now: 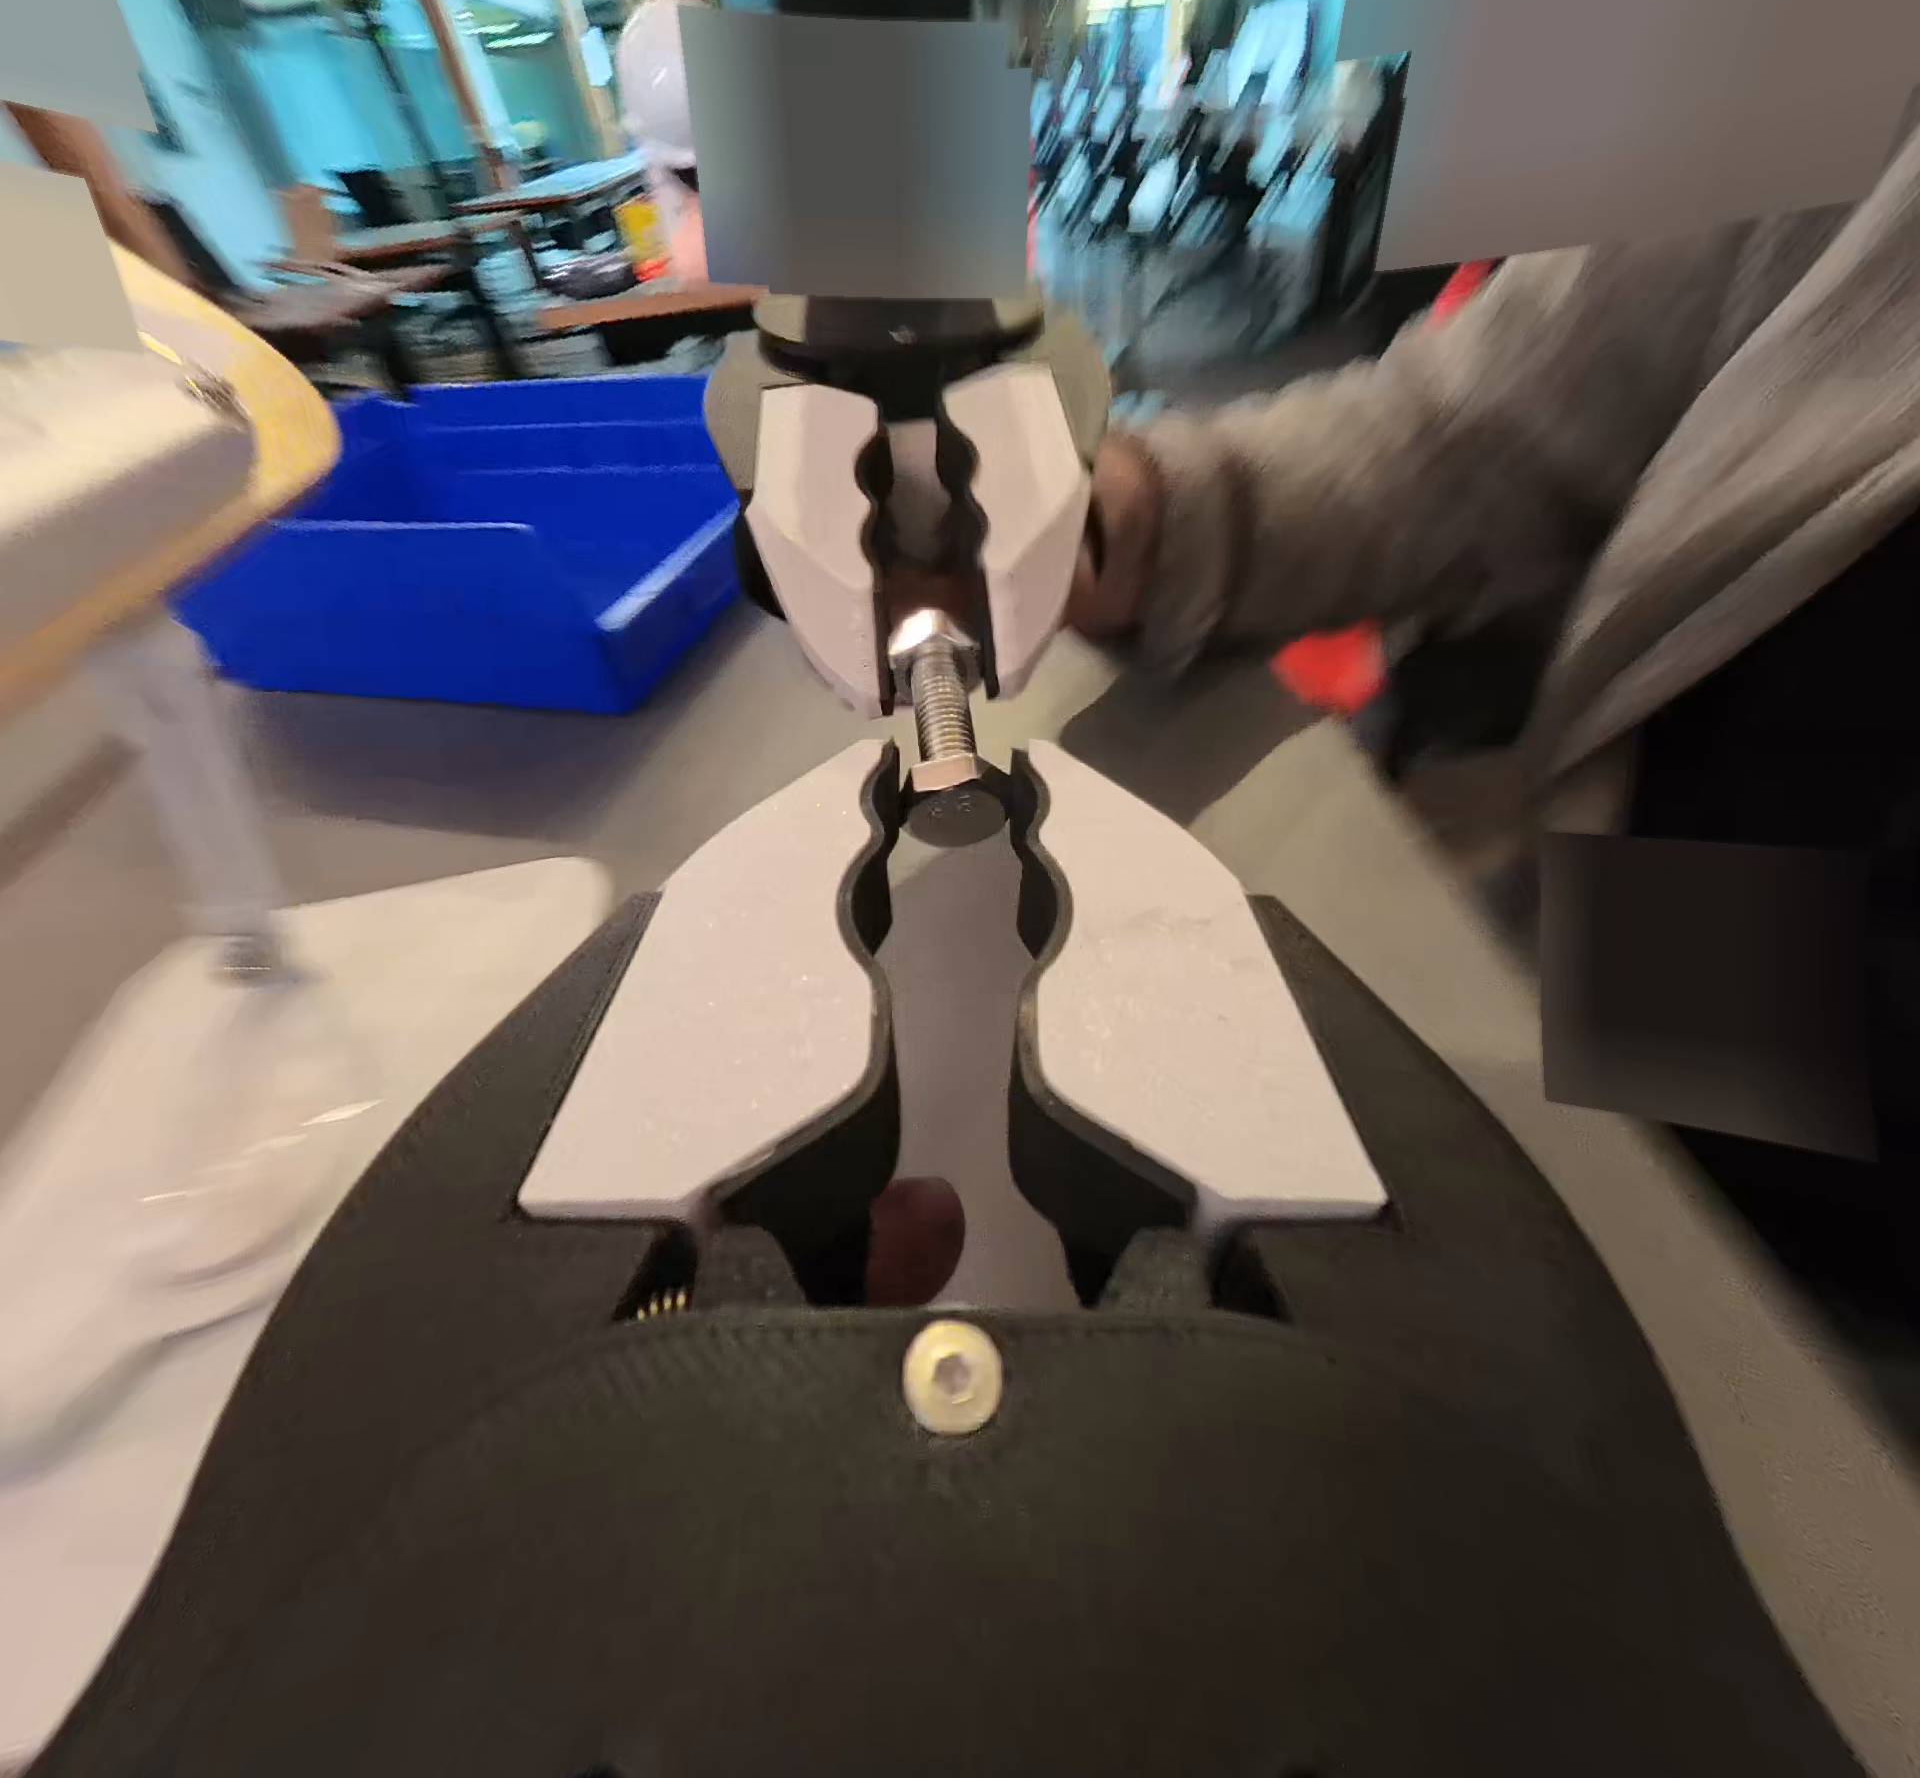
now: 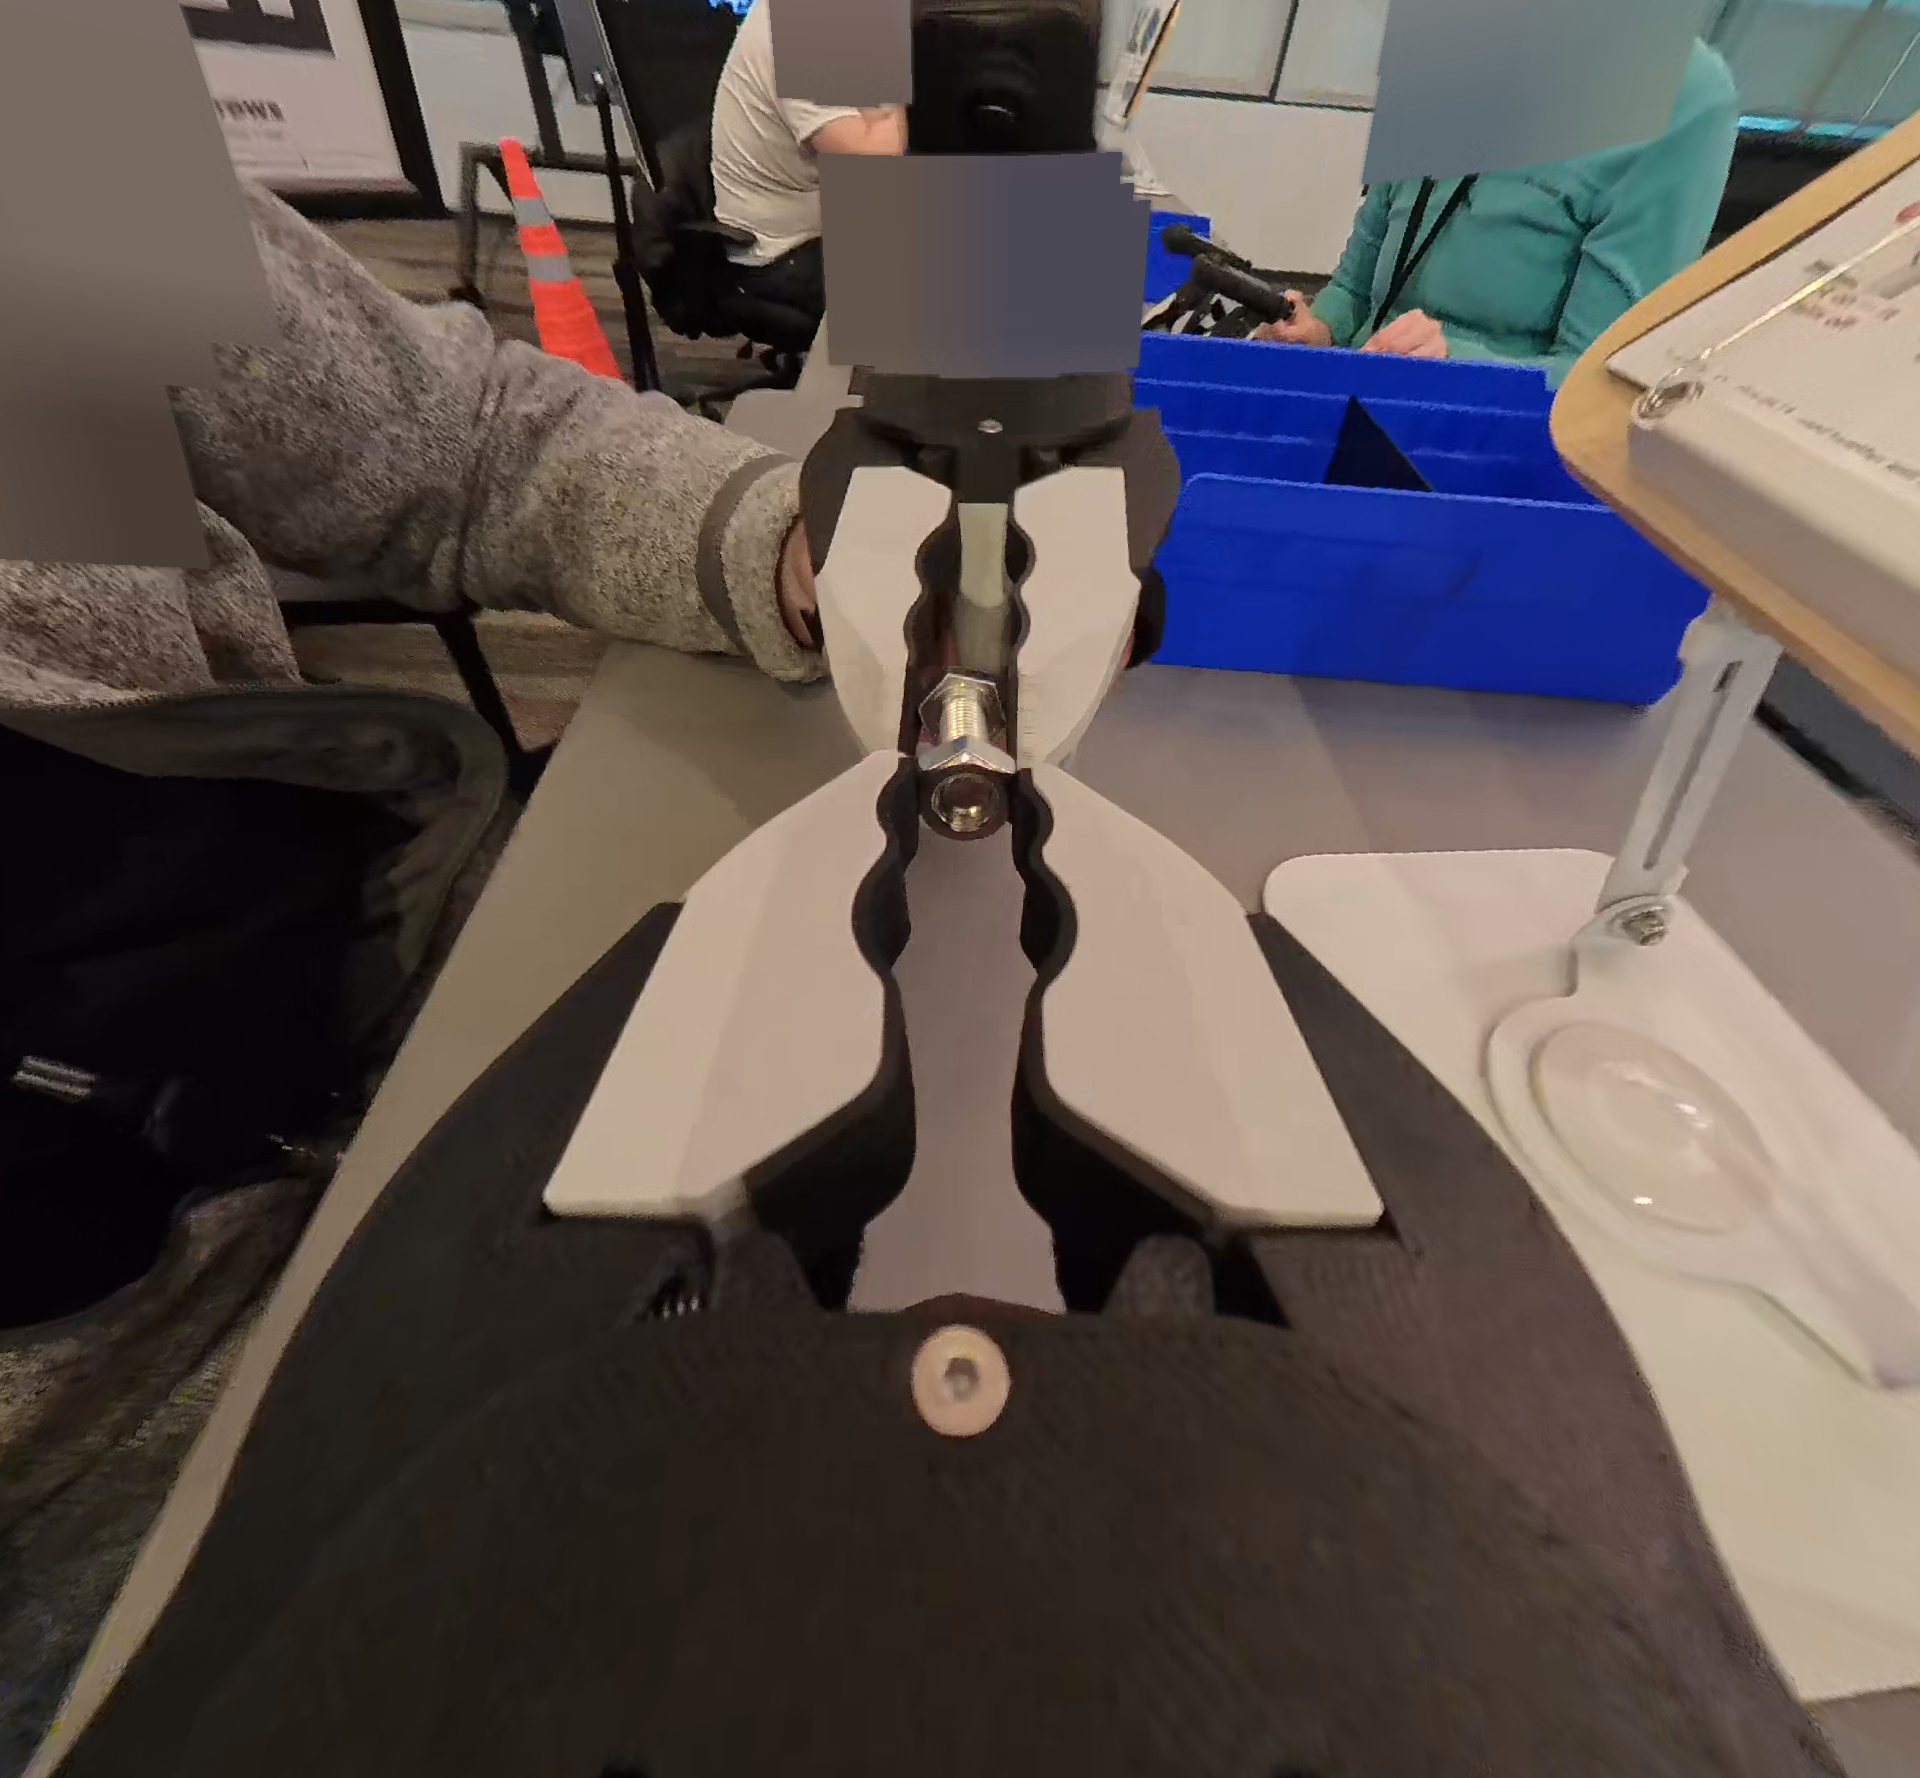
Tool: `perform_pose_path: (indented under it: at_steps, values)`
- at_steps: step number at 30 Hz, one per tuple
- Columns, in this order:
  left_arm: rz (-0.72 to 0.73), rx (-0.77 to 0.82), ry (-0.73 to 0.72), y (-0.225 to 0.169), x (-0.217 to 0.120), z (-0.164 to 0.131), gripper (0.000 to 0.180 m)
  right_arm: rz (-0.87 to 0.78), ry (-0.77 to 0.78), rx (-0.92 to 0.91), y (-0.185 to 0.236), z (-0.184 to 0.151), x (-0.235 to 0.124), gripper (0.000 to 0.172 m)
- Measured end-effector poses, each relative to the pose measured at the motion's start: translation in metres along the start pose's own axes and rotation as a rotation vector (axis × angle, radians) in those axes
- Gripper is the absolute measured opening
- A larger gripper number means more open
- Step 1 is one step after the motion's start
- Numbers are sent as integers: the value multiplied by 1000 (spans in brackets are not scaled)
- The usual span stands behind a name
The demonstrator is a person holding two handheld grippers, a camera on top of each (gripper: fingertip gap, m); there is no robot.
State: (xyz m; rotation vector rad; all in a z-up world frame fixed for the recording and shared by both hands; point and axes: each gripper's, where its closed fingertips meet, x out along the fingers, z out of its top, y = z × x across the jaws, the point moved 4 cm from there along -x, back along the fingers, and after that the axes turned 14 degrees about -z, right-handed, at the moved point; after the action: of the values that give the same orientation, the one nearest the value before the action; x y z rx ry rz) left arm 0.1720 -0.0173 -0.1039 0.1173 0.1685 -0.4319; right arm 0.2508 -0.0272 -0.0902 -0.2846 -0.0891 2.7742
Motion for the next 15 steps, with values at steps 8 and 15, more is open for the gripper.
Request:
perform_pose_path:
  at_steps: [8, 15]
  values:
    - [473, 739, 692, 2, 5, -11, 20, 127, 69, 484, -14, -18, 6, 17]
    - [608, 936, 883, 5, 8, -16, 19, 130, 67, 601, -17, -25, 7, 17]
